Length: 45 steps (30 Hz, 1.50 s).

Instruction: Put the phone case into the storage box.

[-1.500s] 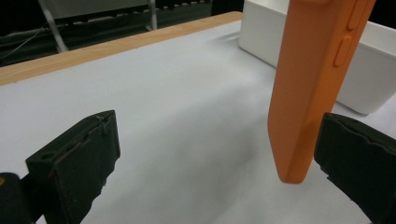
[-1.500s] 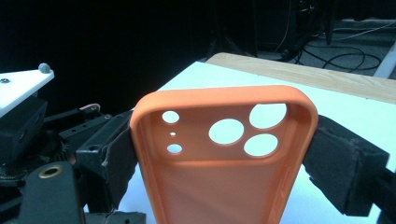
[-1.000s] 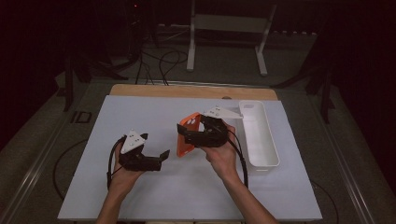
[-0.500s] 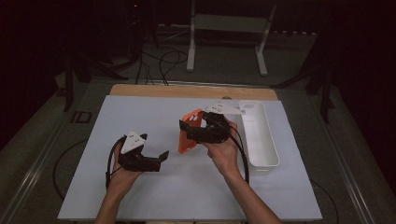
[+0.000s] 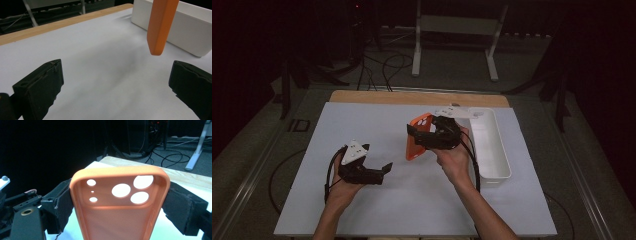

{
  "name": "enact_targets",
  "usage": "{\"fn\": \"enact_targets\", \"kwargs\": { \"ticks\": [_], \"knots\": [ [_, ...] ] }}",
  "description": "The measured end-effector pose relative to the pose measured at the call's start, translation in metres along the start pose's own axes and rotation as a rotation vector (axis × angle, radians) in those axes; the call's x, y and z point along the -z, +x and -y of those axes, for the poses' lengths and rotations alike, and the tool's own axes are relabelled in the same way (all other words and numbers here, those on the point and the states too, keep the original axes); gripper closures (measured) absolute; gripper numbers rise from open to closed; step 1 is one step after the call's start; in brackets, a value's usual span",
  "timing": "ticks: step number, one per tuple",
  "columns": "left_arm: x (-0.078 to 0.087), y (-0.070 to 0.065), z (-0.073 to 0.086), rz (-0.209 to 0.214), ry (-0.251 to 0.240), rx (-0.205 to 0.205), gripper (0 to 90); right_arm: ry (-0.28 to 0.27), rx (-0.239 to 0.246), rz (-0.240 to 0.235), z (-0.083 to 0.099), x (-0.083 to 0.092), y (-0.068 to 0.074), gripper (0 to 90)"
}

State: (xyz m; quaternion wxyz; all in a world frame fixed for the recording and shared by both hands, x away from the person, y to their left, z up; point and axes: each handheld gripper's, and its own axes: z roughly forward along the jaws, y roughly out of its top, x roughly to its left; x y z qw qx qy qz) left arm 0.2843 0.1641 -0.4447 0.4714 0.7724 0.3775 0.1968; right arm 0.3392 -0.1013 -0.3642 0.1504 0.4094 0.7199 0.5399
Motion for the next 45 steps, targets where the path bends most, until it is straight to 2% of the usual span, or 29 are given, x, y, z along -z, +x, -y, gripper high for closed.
{"fn": "enact_targets", "kwargs": {
  "ticks": [17,26,32,38,45],
  "knots": [
    [0.003,0.005,0.002,-0.005,-0.004,0.006,0.4,-0.012,0.019,0.032,-0.010,0.000,-0.007,16.3],
    [0.003,0.006,0.002,0.001,-0.011,0.005,0.3,-0.015,-0.008,0.039,-0.013,-0.001,-0.019,16.3],
    [0.005,0.008,0.003,-0.002,-0.015,-0.003,0.3,-0.016,-0.007,0.047,-0.014,0.000,-0.023,16.3],
    [0.009,0.013,0.007,-0.020,-0.025,0.003,0.3,-0.019,-0.006,0.057,-0.018,0.002,-0.028,16.3],
    [0.012,0.018,0.019,-0.031,-0.029,0.000,0.3,-0.023,0.000,0.074,-0.022,0.002,-0.031,16.3]
  ]
}}
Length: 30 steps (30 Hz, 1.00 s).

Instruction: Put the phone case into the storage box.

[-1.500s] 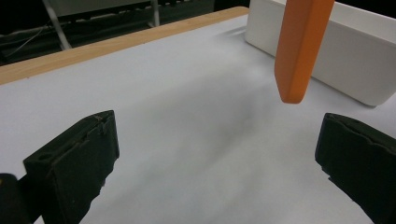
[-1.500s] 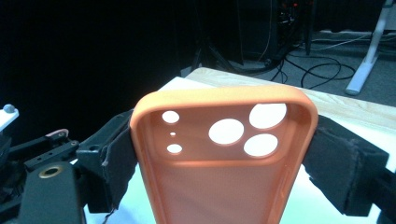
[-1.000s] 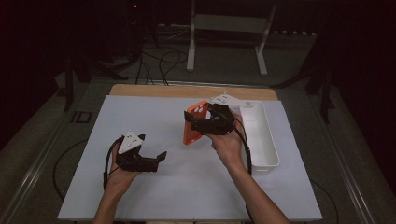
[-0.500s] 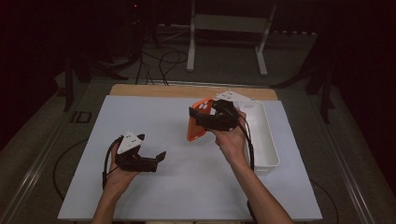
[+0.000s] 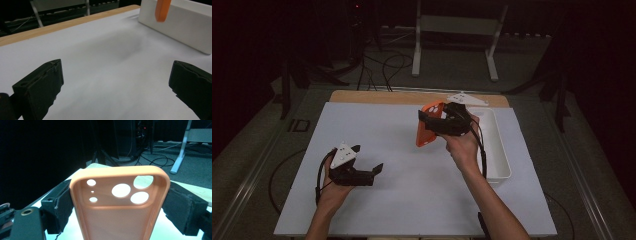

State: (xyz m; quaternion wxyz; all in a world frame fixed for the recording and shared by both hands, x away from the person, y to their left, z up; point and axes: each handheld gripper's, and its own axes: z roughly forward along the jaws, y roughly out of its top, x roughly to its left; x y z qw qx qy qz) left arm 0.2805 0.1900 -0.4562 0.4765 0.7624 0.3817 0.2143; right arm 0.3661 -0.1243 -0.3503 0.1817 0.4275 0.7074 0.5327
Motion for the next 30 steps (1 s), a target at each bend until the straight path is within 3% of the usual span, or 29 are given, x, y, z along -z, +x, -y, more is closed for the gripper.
{"fn": "enact_targets", "kwargs": {
  "ticks": [19,30],
  "knots": [
    [0.015,0.004,0.030,-0.018,-0.039,-0.020,0.3,0.004,0.003,0.023,-0.008,-0.006,-0.006,16.3],
    [0.017,0.009,0.035,-0.024,-0.048,-0.012,0.4,0.003,0.004,0.048,-0.009,-0.007,-0.016,16.3]
  ]
}}
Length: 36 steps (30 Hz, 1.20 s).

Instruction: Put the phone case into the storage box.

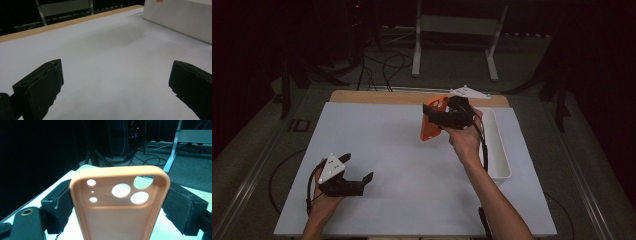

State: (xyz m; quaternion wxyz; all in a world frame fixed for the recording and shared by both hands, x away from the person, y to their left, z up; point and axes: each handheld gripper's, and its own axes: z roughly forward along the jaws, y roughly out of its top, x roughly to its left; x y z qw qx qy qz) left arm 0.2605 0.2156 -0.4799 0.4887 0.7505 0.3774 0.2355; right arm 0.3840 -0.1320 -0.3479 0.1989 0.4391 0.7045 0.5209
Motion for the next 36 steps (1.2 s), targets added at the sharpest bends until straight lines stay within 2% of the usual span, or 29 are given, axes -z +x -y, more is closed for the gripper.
{"fn": "enact_targets", "kwargs": {
  "ticks": [11,20,36],
  "knots": [
    [0.001,0.002,0.001,-0.013,0.000,0.005,0.4,-0.008,-0.014,0.025,0.000,-0.003,-0.008,16.3],
    [0.002,0.002,0.001,-0.013,0.000,0.004,0.3,-0.014,0.007,0.048,-0.005,-0.004,-0.013,16.3],
    [0.002,0.001,0.001,-0.013,-0.001,0.007,0.4,-0.034,0.007,0.087,-0.015,-0.004,-0.027,16.3]
  ]
}}
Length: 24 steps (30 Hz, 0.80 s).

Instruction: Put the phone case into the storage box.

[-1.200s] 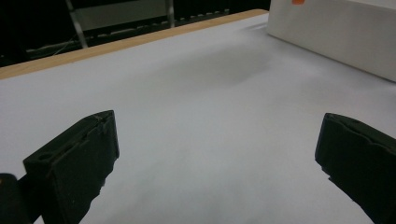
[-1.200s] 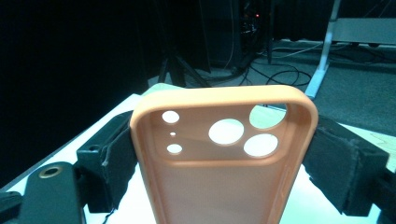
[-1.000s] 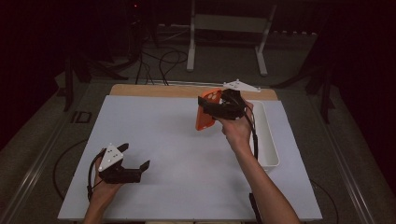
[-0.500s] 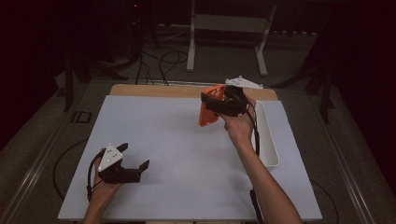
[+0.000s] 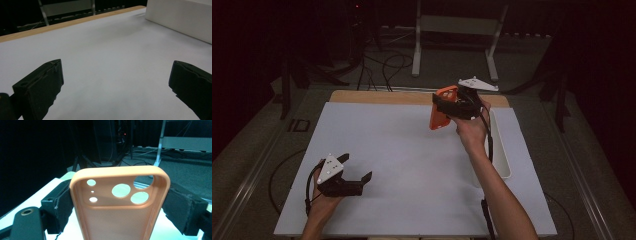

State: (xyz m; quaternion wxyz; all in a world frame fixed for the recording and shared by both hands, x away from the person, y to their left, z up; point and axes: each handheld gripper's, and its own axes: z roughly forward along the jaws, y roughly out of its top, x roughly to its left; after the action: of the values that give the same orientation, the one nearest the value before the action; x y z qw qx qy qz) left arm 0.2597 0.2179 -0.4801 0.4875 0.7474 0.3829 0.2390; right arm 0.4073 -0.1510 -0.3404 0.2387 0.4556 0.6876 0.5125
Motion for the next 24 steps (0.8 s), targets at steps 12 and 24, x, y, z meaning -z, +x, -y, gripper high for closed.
{"fn": "enact_targets", "kwargs": {
  "ticks": [12,24],
  "knots": [
    [0.000,0.000,0.000,0.001,-0.001,0.000,0.4,-0.005,0.017,0.033,-0.007,-0.002,-0.004,16.3],
    [0.000,-0.001,0.000,0.001,0.004,-0.002,0.3,-0.016,0.005,0.069,-0.013,-0.003,-0.015,16.3]
  ]
}}
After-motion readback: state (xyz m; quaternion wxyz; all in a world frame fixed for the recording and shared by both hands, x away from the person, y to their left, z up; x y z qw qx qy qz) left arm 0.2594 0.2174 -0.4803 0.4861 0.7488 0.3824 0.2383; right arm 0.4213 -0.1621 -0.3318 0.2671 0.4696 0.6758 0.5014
